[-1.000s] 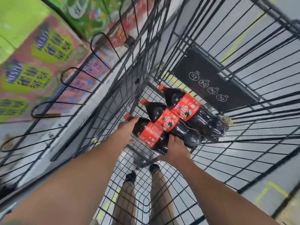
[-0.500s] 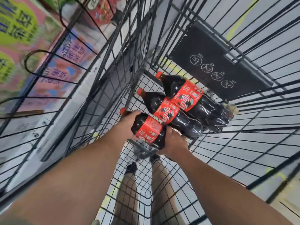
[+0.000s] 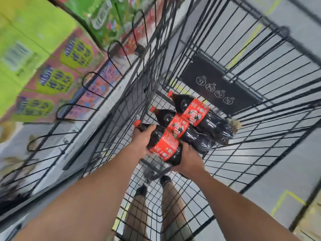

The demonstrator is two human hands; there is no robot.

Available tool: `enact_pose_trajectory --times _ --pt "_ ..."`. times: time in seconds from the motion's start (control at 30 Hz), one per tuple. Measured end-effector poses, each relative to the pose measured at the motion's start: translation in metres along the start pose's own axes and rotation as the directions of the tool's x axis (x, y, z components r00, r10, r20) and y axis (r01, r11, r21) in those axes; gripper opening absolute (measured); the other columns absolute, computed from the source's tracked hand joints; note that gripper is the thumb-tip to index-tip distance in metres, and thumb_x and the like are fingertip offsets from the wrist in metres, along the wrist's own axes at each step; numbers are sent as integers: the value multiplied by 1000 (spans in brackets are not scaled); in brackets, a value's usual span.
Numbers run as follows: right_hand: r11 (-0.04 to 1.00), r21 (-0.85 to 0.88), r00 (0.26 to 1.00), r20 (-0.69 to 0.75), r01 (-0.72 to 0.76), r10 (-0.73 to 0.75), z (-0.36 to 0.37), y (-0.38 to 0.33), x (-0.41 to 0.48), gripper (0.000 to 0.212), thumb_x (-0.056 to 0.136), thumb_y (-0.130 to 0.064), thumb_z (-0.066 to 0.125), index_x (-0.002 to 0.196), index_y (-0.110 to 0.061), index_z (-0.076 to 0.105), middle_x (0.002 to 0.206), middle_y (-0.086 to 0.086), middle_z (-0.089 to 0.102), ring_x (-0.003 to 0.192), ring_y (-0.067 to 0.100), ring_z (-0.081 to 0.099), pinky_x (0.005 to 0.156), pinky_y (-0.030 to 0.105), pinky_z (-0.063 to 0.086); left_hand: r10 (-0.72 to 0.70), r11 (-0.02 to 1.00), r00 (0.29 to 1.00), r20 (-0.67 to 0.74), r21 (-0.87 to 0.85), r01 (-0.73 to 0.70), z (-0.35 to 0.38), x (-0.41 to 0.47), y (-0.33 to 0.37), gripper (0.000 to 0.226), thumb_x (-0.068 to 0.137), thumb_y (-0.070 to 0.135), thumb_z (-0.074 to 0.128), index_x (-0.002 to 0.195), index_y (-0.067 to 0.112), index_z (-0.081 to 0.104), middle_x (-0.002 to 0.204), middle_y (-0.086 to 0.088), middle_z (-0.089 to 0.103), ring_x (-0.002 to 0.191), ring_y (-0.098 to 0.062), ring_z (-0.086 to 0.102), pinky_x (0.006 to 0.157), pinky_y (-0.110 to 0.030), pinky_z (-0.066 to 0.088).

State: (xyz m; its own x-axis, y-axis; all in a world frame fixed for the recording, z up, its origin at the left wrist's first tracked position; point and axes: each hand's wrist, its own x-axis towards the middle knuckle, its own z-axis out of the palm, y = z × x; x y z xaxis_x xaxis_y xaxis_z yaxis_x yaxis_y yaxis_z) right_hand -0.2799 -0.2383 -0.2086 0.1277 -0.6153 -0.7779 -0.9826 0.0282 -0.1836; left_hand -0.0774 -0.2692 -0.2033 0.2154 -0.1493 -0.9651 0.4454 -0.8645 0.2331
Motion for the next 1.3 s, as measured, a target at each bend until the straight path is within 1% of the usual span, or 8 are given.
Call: enact_pose_trajectory --times 0.13,0.23,0.37,0.5,0.67,0.87,1.1,1.3 --pt "998 59 997 -77 -12 16 -30 -11 -38 106 62 -48 91 144 -22 30 127 1 55 122 23 56 102 43 51 133 991 991 25 -12 -133 -2 -56 15 54 87 41 82 124 27 45 115 -7 67 90 -31 71 53 -50 61" --pt "990 141 985 -173 4 21 -56 -29 -74 104 59 -50 92 141 -26 32 126 -1 57 119 24 59 97 44 54 269 963 960 73 -31 -267 -7 -104 31 54 84 41 85 122 30 48 112 -3 70 92 -29 73 65 -57 62" --pt "975 214 948 -318 58 13 -90 -53 -126 114 56 -52 93 147 -26 30 129 -1 59 120 22 60 94 41 56 468 883 877 107 -11 -470 -20 -174 54 31 88 37 82 104 30 56 101 4 70 87 -21 71 74 -43 61" --pt "965 228 879 -477 129 -5 -128 -73 -179 117 51 -59 91 148 -33 30 128 -8 61 117 18 62 92 39 57 610 791 779 147 -41 -611 -33 -241 73 65 73 53 88 127 34 58 114 3 75 100 -24 75 91 -54 60" --pt "959 126 748 -654 255 -113 -173 -89 -239 99 51 -65 83 136 -39 39 118 -18 60 108 11 62 84 35 57 771 636 614 171 -146 -758 -57 -310 92 34 79 43 87 104 32 69 100 10 77 97 -17 75 89 -46 61" --pt "909 67 637 -735 411 -233 -200 -105 -290 110 50 -71 79 145 -35 36 130 -15 55 122 12 53 99 39 53 873 484 479 90 -282 -829 -84 -390 103 37 75 48 82 104 28 72 109 -3 77 98 -25 75 88 -47 61" --pt "825 -76 571 -686 560 -451 -218 -115 -331 115 55 -73 80 149 -31 29 137 -11 43 121 12 55 97 37 54 840 516 541 50 -384 -766 -133 -465 98 33 85 30 75 97 0 75 99 -25 76 85 -40 76 76 -45 62" --pt "716 -187 513 -580 673 -633 -218 -121 -352 131 56 -73 81 160 -38 8 143 -9 50 130 16 54 100 37 52 815 429 548 -188 -440 -789 -165 -490 48 15 86 26 72 86 11 70 70 -7 74 58 -22 72 54 -29 55"
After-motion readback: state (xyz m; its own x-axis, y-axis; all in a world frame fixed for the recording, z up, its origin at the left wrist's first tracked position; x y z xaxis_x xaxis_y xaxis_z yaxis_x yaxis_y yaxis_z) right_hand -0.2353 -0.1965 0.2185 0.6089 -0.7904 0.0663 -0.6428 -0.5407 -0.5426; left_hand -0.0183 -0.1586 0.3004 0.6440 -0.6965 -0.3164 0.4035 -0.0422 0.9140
